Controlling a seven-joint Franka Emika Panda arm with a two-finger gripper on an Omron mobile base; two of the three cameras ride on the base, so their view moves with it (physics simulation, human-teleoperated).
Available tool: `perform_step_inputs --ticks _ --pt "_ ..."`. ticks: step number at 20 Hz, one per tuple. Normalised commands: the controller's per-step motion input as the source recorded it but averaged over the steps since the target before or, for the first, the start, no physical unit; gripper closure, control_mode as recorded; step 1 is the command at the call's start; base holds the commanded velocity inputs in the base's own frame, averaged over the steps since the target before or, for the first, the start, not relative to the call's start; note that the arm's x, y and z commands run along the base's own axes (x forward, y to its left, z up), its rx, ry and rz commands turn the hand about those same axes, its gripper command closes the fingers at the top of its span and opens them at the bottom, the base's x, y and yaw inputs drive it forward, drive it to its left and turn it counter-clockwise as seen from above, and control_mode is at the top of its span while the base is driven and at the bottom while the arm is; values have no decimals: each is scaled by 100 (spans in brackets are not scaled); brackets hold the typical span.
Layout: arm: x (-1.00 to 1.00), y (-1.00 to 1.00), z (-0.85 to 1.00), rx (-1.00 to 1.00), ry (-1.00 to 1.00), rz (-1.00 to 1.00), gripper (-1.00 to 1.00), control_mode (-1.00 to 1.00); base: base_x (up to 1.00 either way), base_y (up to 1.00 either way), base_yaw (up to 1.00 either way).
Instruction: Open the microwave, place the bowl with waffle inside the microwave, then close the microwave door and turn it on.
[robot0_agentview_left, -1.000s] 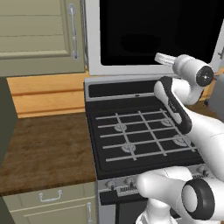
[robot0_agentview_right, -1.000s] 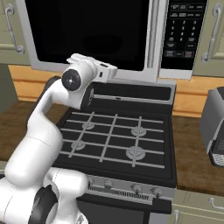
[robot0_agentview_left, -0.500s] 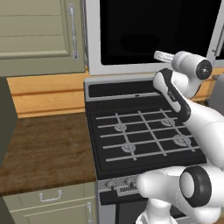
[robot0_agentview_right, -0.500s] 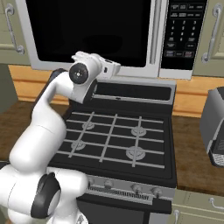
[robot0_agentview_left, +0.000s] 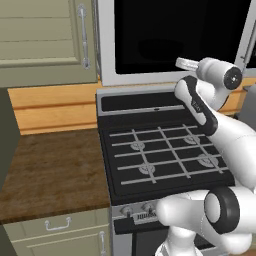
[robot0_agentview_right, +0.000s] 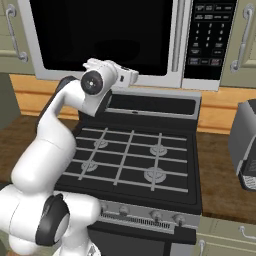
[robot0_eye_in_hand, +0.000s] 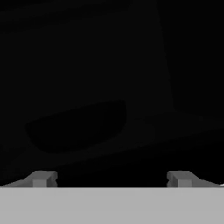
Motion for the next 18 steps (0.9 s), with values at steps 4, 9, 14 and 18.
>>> perform_step_inputs --ticks 4,9,14,18 --pt "-73 -32 24 -2 0 0 -100 -100 0 0 0" --pt "-90 -45 29 -2 0 0 -100 -100 0 0 0" --pt "-76 -62 16 -2 0 0 -100 -100 0 0 0" --pt "-63 -76 4 -1 0 0 -100 -100 0 0 0"
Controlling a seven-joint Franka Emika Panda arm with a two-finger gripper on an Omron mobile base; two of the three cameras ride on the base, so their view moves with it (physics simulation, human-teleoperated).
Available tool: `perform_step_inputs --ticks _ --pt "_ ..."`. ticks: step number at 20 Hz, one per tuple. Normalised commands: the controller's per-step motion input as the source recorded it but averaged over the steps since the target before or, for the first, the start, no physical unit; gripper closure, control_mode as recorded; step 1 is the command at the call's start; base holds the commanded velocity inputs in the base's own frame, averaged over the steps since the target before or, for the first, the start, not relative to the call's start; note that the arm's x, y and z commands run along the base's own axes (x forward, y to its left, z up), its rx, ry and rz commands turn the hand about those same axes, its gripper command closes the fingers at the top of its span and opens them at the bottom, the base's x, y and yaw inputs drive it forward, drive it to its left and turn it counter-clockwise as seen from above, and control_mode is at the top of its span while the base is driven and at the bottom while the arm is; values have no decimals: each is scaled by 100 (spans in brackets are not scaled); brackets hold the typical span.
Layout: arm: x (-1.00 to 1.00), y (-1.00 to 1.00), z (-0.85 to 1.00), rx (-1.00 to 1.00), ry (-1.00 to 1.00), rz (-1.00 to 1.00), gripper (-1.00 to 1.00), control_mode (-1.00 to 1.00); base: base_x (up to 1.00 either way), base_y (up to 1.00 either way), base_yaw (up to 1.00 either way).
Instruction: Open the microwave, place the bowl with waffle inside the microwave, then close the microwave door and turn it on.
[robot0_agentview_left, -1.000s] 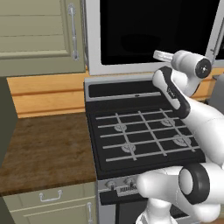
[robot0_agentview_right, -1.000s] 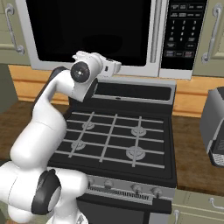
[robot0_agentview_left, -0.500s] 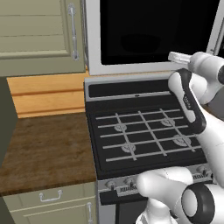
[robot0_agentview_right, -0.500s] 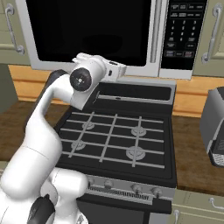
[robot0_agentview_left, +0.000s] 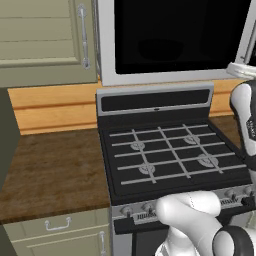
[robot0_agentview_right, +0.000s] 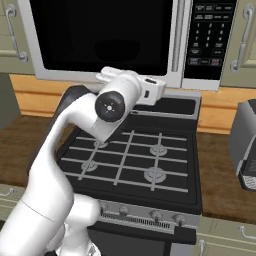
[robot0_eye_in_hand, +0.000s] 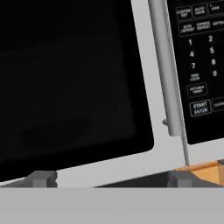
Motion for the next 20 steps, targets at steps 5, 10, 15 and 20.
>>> perform_step_inputs --ticks 5,10,15,20 --pt "-29 -75 7 0 0 0 -100 -100 0 0 0" --pt "0 -68 4 0 0 0 -100 -100 0 0 0" --pt "9 -58 0 0 0 0 -100 -100 0 0 0" --pt "13 -53 0 0 0 1 -100 -100 0 0 0"
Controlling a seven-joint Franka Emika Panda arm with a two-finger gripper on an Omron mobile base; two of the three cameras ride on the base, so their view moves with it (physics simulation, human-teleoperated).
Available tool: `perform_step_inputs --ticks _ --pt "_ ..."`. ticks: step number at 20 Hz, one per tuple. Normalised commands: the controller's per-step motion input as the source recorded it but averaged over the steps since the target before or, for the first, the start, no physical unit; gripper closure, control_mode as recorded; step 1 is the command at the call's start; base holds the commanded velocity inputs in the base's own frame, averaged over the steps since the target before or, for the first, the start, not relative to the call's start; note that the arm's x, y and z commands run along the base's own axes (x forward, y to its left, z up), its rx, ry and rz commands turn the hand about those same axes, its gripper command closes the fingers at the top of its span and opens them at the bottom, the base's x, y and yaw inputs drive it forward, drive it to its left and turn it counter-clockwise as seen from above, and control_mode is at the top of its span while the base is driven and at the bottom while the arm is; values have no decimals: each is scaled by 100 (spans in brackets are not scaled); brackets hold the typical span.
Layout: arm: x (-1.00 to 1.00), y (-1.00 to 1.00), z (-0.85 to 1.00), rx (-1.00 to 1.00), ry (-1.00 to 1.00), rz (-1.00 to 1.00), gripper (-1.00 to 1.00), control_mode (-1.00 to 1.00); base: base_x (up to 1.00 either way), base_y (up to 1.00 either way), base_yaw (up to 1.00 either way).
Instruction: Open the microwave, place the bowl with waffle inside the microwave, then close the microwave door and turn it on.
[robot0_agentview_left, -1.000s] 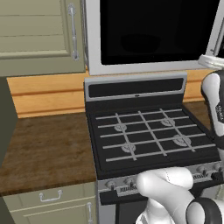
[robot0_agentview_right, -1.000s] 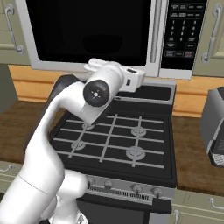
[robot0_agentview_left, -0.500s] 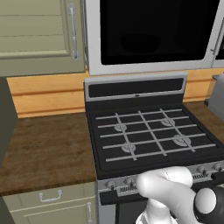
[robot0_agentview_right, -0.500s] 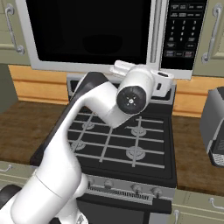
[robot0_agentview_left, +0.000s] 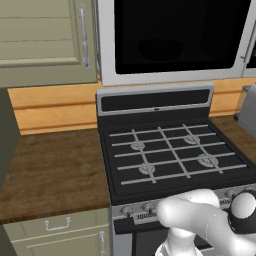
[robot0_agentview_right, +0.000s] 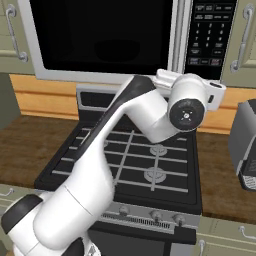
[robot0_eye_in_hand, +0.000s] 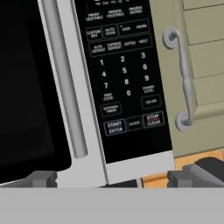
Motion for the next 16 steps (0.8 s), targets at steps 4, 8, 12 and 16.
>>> perform_step_inputs --ticks 4,8,12,16 --pt "10 -20 0 0 -1 0 -100 -100 0 0 0" --pt "21 -7 0 0 -1 0 -100 -100 0 0 0" --pt "27 -1 0 0 0 0 -100 -100 0 0 0" --pt "39 -10 0 0 0 0 -100 -100 0 0 0"
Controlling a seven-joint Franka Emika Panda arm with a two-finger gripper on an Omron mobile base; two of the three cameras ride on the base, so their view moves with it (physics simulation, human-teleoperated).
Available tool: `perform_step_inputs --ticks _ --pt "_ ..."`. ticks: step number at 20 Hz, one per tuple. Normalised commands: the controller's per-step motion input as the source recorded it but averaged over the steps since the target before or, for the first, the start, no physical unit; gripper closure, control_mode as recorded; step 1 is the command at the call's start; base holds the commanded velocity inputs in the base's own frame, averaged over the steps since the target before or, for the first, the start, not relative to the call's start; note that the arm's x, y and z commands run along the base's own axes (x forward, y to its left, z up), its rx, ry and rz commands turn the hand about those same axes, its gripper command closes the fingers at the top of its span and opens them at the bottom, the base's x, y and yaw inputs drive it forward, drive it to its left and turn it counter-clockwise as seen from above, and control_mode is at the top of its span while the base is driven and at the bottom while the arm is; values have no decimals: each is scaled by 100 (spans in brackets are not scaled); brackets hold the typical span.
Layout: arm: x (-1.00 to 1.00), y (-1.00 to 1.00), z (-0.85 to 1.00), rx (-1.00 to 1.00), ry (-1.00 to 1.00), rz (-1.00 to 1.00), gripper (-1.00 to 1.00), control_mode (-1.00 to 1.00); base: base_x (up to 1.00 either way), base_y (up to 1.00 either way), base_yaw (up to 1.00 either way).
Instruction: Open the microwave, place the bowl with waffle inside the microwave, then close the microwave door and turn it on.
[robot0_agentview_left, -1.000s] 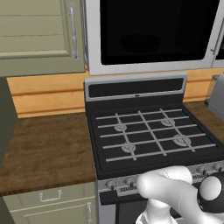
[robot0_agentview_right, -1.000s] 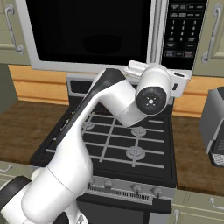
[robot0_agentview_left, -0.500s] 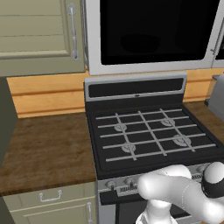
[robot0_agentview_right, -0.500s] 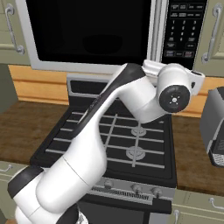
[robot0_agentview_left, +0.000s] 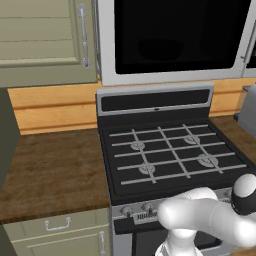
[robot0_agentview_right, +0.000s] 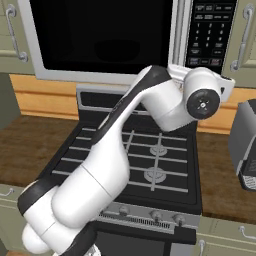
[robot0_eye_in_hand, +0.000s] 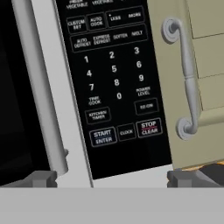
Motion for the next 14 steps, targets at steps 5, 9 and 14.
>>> perform_step_inputs --ticks 5,9,14 --pt "27 -13 0 0 0 0 -100 -100 0 0 0" --pt "22 -17 0 0 0 0 -100 -100 0 0 0" --pt "17 -14 -1 0 0 0 -100 -100 0 0 0"
